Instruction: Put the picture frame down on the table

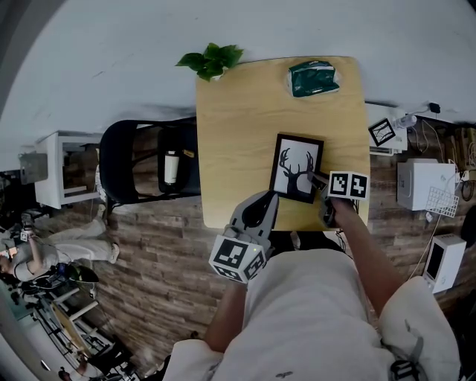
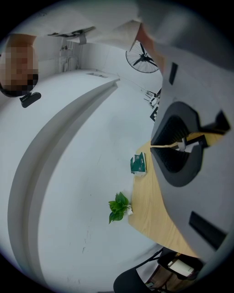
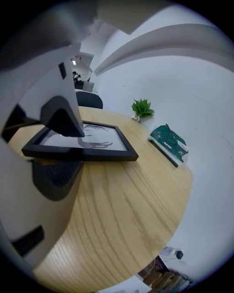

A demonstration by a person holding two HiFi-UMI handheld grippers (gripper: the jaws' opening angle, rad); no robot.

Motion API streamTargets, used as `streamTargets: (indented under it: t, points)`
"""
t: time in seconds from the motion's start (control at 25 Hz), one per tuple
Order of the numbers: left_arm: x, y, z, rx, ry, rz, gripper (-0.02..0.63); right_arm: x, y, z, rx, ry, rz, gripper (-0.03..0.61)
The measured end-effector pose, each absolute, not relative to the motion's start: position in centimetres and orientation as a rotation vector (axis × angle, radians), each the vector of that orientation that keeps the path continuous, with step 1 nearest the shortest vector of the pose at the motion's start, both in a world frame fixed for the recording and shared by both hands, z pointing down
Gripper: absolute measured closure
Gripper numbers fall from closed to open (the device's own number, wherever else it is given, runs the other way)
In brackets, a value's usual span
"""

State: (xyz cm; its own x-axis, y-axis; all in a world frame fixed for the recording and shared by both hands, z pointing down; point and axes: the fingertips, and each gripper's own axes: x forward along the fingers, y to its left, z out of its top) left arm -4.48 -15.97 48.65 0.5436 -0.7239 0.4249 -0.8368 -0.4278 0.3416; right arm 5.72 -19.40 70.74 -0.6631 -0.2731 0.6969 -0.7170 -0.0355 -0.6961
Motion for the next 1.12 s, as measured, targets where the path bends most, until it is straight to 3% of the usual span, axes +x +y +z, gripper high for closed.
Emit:
streamTargets:
  t: [0.24, 1.12]
  points:
    - [-4.63, -16.13, 48.74, 2.263, -1.263, 0.294, 0.598, 5.57, -19.35, 70.90, 1.022, -1.900, 1.692, 0.380]
    - [-4.76, -16.09, 48.62, 2.277, -1.263, 0.284, 0.598, 5.70, -19.26, 70.95, 1.034, -1.883, 1.507, 0.350]
